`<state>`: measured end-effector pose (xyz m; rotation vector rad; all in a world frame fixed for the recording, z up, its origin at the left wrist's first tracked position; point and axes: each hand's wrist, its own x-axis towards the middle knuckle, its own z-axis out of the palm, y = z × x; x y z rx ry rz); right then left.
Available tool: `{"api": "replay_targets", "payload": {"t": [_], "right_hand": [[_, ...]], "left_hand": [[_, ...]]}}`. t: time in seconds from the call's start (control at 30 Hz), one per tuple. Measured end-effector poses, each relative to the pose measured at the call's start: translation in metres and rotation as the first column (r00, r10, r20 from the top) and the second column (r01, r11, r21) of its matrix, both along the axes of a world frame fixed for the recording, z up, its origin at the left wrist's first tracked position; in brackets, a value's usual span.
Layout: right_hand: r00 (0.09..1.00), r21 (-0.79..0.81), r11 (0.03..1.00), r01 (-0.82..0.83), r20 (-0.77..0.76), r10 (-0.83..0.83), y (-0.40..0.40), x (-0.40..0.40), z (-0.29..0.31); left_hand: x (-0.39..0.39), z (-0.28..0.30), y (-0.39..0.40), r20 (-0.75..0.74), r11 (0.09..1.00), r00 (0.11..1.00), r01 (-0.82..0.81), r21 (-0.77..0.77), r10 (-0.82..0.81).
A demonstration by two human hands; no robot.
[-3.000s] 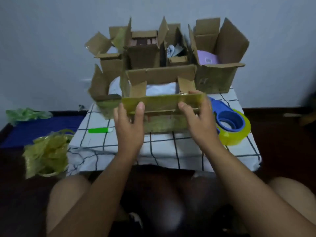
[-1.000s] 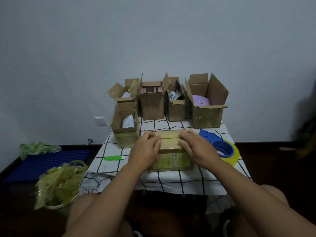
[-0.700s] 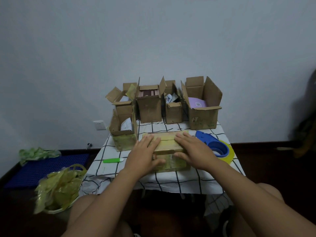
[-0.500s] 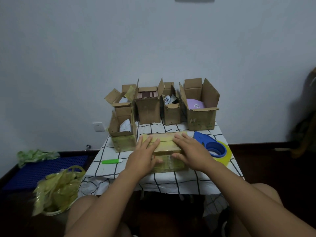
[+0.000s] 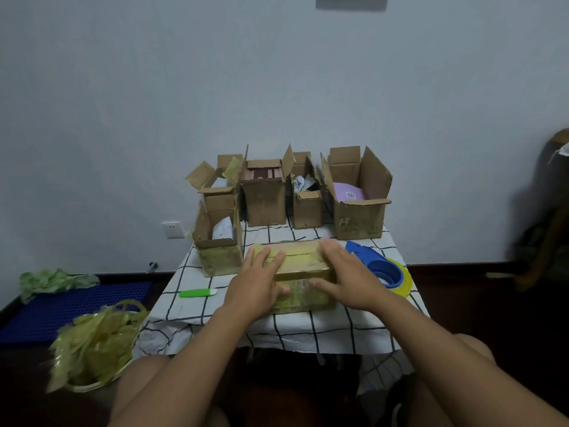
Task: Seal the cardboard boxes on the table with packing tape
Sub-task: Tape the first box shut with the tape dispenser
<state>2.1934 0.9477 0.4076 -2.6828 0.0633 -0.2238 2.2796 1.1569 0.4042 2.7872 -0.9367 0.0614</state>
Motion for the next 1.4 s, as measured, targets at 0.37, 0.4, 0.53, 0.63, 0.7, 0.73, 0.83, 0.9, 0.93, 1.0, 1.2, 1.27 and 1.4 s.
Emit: {"api": "replay_targets", "payload": {"t": [0.37, 0.4, 0.53, 0.63, 0.7, 0.73, 0.83, 0.9, 0.93, 1.0, 1.2, 1.27, 1.4], "right_hand": [[0.858, -0.328, 0.846, 0.421, -0.159, -0.489, -0.036, -0.029, -0.034], [0.856, -0.346, 0.838, 0.422, -0.152, -0.494, -0.035, -0.028, -0.038], [0.85, -0.301, 0.827, 0.475, -0.084, -0.52, -0.035, -0.023, -0.05], [0.845, -0.264, 0.824, 0.502, -0.054, -0.532, -0.037, -0.021, -0.054], [0.847, -0.192, 0.833, 0.519, -0.017, -0.532, -0.04, -0.021, -0.055], [0.844, -0.133, 0.836, 0.533, 0.005, -0.537, -0.042, -0.022, -0.054], [0.827, 0.072, 0.837, 0.543, 0.125, -0.548, -0.052, -0.024, -0.043], [0.827, 0.241, 0.841, 0.485, 0.185, -0.53, -0.056, -0.027, -0.026], [0.833, 0.322, 0.839, 0.438, 0.204, -0.514, -0.055, -0.028, -0.017], [0.85, 0.424, 0.841, 0.336, 0.249, -0.465, -0.05, -0.029, 0.003], [0.929, 0.736, 0.677, -0.013, 0.26, -0.264, -0.011, -0.023, 0.053], [0.944, 0.78, 0.622, -0.068, 0.253, -0.214, -0.002, -0.015, 0.058], [0.96, 0.823, 0.558, -0.105, 0.23, -0.16, 0.011, 0.002, 0.056]], "left_hand": [[0.006, 0.008, -0.018, -0.003, 0.997, 0.997, -0.071, -0.025, 0.071], [0.006, 0.005, -0.019, -0.01, 0.998, 0.998, -0.063, -0.02, 0.063], [0.008, 0.003, -0.019, -0.011, 0.999, 0.999, -0.048, -0.008, 0.048], [0.009, 0.003, -0.019, -0.015, 0.999, 0.999, -0.044, 0.002, 0.044], [0.011, 0.004, -0.018, -0.021, 0.999, 0.999, -0.035, 0.0, 0.035], [0.011, 0.004, -0.018, -0.025, 1.0, 0.999, -0.028, -0.004, 0.028], [0.013, 0.004, -0.014, -0.032, 1.0, 0.999, -0.004, -0.016, 0.004], [0.014, 0.005, -0.013, -0.026, 1.0, 1.0, 0.006, -0.018, -0.006], [0.014, 0.006, -0.012, -0.007, 1.0, 1.0, 0.01, -0.012, -0.01], [0.014, 0.009, -0.013, 0.059, 1.0, 0.998, 0.017, 0.023, -0.018], [0.017, 0.024, -0.022, 0.014, 0.997, 0.997, 0.076, -0.02, -0.076], [0.02, 0.029, -0.021, -0.073, 0.987, 0.997, 0.02, -0.161, -0.032], [0.023, 0.038, -0.019, -0.246, 0.88, 0.969, -0.137, -0.455, 0.024]]}}
